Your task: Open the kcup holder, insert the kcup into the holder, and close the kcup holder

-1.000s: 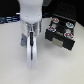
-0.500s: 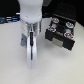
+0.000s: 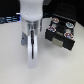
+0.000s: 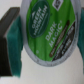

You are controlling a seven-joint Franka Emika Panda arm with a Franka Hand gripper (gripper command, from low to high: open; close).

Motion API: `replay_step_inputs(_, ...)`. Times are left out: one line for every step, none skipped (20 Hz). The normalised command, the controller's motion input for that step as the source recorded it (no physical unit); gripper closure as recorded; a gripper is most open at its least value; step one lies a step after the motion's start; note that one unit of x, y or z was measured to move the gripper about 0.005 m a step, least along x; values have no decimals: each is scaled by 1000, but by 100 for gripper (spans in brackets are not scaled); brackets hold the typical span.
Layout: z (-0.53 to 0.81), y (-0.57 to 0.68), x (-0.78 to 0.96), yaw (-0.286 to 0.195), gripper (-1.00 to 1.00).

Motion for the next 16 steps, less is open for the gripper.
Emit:
replay_step_inputs(897,406,38,1,100)
replay_step_inputs(916,426,38,5,100)
replay_step_inputs(930,434,41,4,100)
replay_step_inputs(928,456,45,10,100)
replay_step_inputs(877,463,42,15,100)
replay_step_inputs(841,479,41,17,100)
replay_step_inputs(814,481,45,17,100)
replay_step_inputs(800,507,49,21,100)
replay_step_inputs(785,500,55,23,100)
replay_step_inputs(778,498,4,32,100)
replay_step_inputs(722,545,10,40,100)
replay_step_inputs(603,587,9,50,100)
replay_step_inputs(537,612,-11,52,100)
replay_step_inputs(515,623,-27,47,100)
replay_step_inputs(483,618,-53,52,100)
replay_step_inputs(440,611,-83,59,100)
